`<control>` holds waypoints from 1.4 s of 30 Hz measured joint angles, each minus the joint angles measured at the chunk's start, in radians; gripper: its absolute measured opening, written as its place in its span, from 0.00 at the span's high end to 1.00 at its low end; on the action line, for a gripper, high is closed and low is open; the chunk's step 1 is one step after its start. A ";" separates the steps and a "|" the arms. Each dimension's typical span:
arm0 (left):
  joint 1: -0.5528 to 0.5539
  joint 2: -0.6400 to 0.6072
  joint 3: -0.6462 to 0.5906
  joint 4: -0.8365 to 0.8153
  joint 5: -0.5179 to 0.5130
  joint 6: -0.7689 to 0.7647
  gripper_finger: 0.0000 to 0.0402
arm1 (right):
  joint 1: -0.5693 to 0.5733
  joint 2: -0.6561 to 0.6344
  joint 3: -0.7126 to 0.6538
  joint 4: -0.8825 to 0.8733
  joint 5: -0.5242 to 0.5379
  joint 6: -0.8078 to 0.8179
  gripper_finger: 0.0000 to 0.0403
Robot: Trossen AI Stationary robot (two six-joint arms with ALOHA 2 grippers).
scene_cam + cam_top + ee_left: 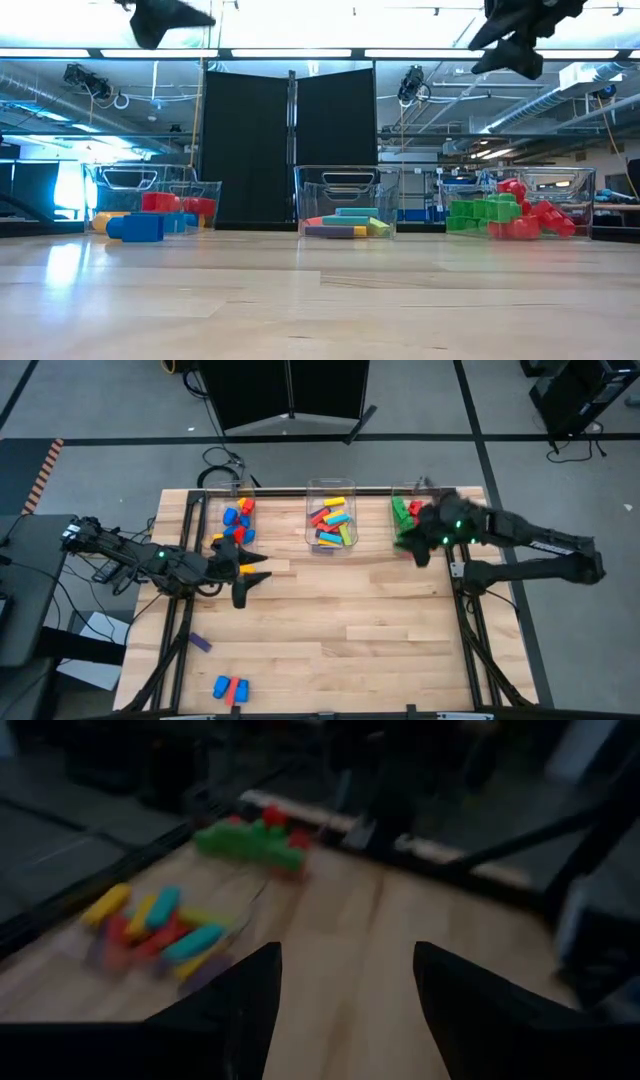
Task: Sort blocks by size
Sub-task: Put the blue 2 stud game piece into the right transparent bin
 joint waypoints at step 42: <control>0.162 0.379 0.000 -0.575 0.234 0.030 0.42 | 0.408 0.276 -0.212 0.405 0.140 0.011 0.66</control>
